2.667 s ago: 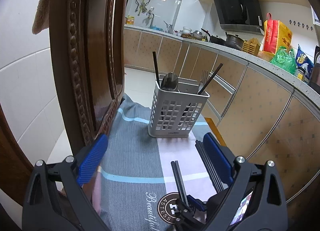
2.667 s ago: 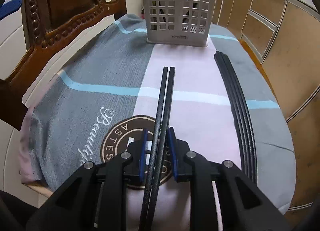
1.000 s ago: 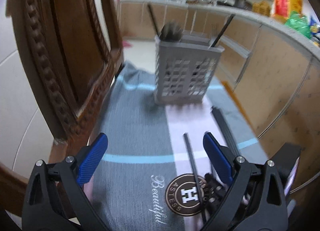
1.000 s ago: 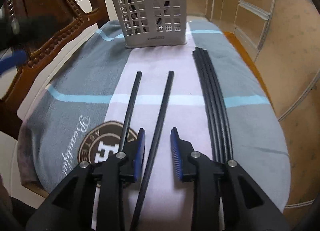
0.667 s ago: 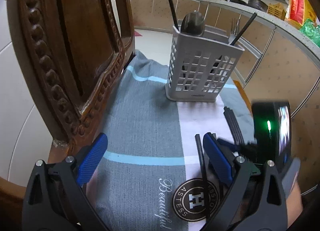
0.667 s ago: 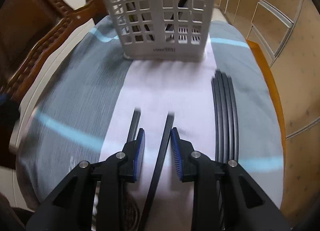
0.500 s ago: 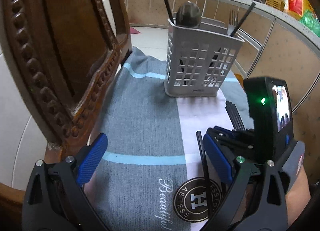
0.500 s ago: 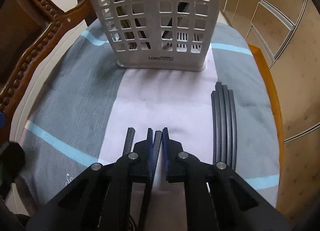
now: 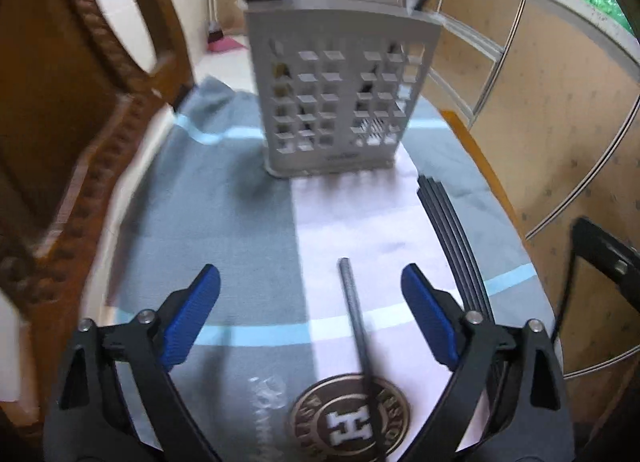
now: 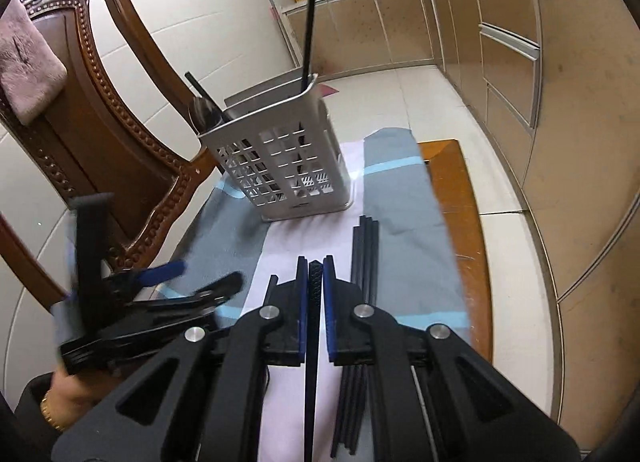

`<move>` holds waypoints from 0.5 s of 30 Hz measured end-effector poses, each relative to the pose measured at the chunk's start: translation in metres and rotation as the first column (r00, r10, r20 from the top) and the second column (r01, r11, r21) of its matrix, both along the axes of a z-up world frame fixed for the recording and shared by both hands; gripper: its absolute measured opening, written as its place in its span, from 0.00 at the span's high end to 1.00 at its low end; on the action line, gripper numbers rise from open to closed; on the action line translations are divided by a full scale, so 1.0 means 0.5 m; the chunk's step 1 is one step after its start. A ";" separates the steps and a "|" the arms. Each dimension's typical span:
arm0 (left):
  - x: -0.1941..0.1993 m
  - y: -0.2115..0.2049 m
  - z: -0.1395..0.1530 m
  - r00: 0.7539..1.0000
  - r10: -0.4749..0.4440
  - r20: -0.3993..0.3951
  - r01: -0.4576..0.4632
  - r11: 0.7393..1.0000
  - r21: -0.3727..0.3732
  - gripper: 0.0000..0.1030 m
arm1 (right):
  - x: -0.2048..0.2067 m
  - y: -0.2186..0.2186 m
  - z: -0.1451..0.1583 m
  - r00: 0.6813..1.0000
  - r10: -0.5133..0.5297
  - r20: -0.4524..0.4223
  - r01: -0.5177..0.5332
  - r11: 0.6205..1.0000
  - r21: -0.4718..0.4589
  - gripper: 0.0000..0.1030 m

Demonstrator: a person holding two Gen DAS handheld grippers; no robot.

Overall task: Organize utensils
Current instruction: 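Lower the left tool onto a black chopstick and close on it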

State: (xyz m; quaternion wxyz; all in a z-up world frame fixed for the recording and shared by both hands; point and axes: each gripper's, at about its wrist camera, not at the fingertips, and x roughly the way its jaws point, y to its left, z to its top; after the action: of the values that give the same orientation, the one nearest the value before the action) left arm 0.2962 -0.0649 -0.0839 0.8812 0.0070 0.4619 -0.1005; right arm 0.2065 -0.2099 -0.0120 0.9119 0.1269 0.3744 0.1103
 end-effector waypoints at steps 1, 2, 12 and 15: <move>0.011 -0.012 -0.012 1.000 -0.008 -0.029 0.008 1.000 -0.005 0.23 | -0.003 -0.008 -0.002 1.000 -0.003 -0.002 0.003 1.000 0.002 0.93; 0.021 -0.025 -0.024 0.998 -0.016 -0.059 0.016 1.000 0.002 0.25 | -0.003 -0.012 -0.005 1.000 -0.006 -0.004 0.006 1.000 0.006 0.93; 0.069 -0.076 -0.081 0.984 -0.060 -0.170 0.063 0.998 0.011 0.92 | -0.014 -0.007 -0.002 1.000 0.015 -0.002 -0.015 1.000 0.020 0.93; 0.070 -0.081 -0.086 0.985 -0.075 -0.158 0.078 0.997 0.016 0.93 | -0.021 -0.005 0.001 1.000 0.018 0.001 -0.018 1.000 0.021 0.93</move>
State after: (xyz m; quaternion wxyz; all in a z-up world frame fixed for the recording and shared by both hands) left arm 0.3312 -0.1051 -0.1268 0.8374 0.0266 0.5304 -0.1292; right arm 0.1958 -0.2123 -0.0113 0.9096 0.1329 0.3740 0.1227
